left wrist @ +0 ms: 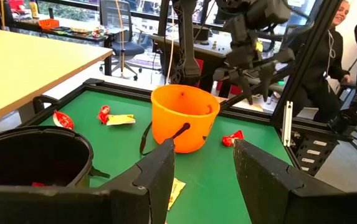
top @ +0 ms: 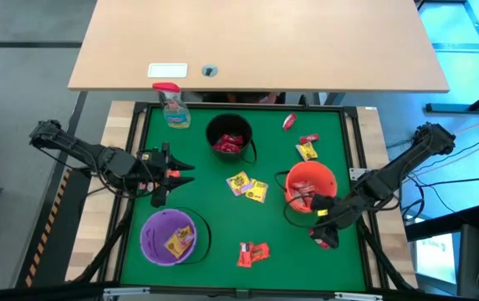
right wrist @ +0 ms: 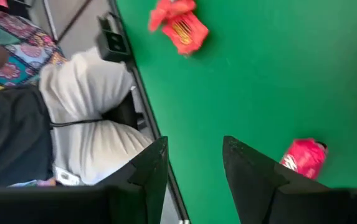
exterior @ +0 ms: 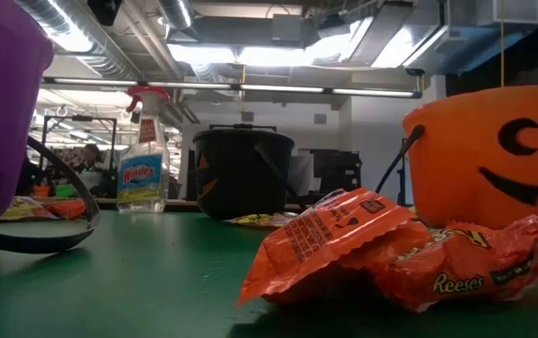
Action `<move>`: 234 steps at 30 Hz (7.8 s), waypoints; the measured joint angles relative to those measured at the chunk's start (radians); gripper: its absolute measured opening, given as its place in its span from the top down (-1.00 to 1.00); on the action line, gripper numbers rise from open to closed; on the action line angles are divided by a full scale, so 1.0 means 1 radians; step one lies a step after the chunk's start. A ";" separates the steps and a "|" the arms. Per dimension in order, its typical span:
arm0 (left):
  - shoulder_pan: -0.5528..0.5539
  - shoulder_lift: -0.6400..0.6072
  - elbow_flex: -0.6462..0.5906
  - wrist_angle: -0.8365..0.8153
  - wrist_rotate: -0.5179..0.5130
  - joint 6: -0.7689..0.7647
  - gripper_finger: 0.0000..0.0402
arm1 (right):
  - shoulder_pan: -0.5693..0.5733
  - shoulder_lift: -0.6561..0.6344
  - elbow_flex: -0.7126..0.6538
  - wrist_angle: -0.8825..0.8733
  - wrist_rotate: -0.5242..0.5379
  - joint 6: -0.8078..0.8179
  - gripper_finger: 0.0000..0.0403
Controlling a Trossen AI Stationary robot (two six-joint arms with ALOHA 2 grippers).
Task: Sort candy
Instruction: Put the red candy into the black bucket, then put the yellow candy into the violet bucket
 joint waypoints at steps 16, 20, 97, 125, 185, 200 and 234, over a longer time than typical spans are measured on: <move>0.000 0.000 0.000 -0.012 0.026 -0.025 0.22 | 0.180 0.186 0.023 0.086 0.053 0.058 0.26; 0.000 0.000 0.000 -0.012 0.025 -0.025 0.22 | 0.223 0.245 0.023 0.052 0.009 0.137 0.26; 0.000 0.000 0.000 -0.014 0.033 -0.044 0.22 | 0.254 0.591 0.024 -0.193 0.062 0.303 -0.30; -0.001 0.000 0.000 -0.017 0.058 -0.045 0.22 | 0.254 0.613 0.037 -0.103 0.003 0.294 0.64; 0.000 -0.026 0.000 0.031 0.078 -0.041 0.22 | -0.885 0.644 0.646 0.185 0.127 -1.001 0.71; 0.000 -0.026 0.000 0.031 0.078 -0.041 0.22 | -0.898 0.654 0.645 0.203 0.135 -1.041 -0.13; 0.000 -0.026 0.000 0.006 0.051 -0.017 0.22 | -0.378 0.601 0.581 -0.177 0.231 -0.806 0.06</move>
